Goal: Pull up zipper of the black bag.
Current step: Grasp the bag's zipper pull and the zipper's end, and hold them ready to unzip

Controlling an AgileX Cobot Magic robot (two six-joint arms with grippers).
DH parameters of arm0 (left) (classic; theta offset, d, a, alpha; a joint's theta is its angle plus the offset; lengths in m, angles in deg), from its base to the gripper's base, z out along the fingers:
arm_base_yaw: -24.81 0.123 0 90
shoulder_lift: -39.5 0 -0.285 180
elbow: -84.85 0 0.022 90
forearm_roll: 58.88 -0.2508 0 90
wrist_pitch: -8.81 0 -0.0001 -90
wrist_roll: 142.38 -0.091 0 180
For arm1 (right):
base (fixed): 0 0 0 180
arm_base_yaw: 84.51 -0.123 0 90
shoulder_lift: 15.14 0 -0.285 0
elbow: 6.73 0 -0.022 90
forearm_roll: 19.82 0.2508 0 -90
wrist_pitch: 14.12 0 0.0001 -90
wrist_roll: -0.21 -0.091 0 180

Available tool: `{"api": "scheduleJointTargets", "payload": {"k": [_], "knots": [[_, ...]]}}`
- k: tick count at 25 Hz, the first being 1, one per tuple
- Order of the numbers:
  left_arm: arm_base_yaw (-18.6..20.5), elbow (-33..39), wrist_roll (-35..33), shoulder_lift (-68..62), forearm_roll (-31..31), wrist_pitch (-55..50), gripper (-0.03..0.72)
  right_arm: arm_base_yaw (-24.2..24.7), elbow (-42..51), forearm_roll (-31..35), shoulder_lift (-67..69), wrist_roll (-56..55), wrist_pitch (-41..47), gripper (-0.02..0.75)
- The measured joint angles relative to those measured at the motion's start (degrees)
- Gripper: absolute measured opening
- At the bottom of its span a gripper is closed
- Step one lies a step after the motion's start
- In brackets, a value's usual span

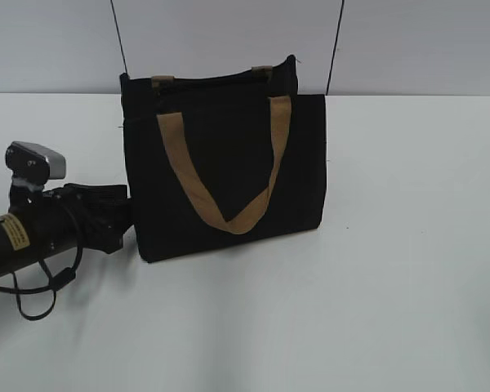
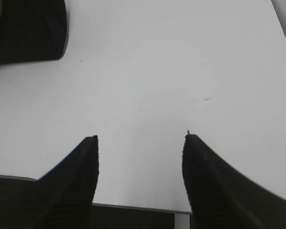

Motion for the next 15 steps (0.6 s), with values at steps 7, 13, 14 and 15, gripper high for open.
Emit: {"api": "scheduleJointTargets", "payload": {"k": [7, 13, 14, 15], "knots": [[0.05, -3.66, 0.0, -0.25, -3.2, -0.84, 0.4, 0.0, 0.0, 0.0, 0.0, 0.0, 0.0, 0.428], [0.05, -5.49, 0.0, -0.59, -3.92, -2.28, 0.364, 0.0, 0.0, 0.0, 0.0, 0.0, 0.0, 0.428], [0.05, -5.8, 0.0, -1.11, -3.96, -2.28, 0.356, 0.0, 0.0, 0.0, 0.0, 0.0, 0.0, 0.428], [0.05, -6.16, 0.05, -1.74, -3.96, -2.23, 0.346, 0.0, 0.0, 0.0, 0.0, 0.0, 0.0, 0.428]]}}
